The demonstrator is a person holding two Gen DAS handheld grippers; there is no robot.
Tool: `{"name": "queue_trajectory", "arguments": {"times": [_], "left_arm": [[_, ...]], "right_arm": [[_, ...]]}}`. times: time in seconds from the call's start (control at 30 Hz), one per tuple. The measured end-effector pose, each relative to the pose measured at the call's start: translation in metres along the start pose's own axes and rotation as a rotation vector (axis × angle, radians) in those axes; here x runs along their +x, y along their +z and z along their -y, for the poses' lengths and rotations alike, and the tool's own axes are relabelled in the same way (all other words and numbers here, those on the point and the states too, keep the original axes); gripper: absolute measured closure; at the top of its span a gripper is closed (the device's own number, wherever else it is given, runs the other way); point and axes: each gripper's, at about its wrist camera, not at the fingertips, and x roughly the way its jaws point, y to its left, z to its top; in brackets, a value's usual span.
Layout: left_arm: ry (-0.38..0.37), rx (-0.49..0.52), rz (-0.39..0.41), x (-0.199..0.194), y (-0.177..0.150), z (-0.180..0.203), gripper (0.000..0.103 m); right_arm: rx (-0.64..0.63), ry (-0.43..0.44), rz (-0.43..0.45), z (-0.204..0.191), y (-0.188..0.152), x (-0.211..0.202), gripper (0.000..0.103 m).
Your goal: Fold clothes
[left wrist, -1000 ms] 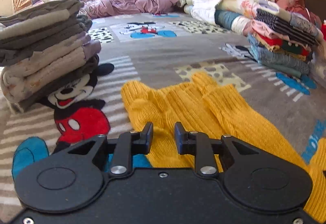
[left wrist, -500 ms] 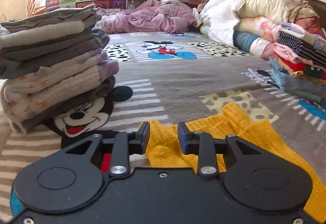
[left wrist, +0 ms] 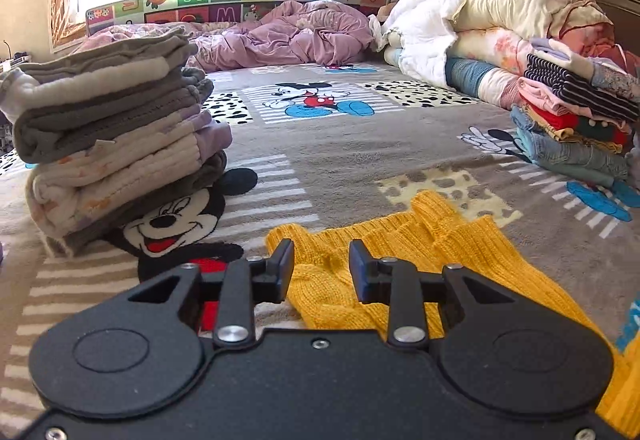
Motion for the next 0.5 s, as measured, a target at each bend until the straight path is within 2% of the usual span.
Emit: {"name": "queue_trajectory", "arguments": {"times": [0.13,0.33,0.5], "left_arm": [[-0.027,0.024,-0.005,-0.043,-0.01,0.018,0.074],[-0.015,0.084,-0.062,-0.11,-0.057,0.056,0.074],[0.002,0.04,-0.076,-0.164,-0.092,0.079,0.074]], "right_arm": [[0.01,-0.004,0.008,0.0,0.0,0.0,0.096],[0.054,0.001,0.027,0.003,0.0,-0.003,0.094],[0.105,0.007,0.066,0.003,0.001,-0.009,0.089]]}}
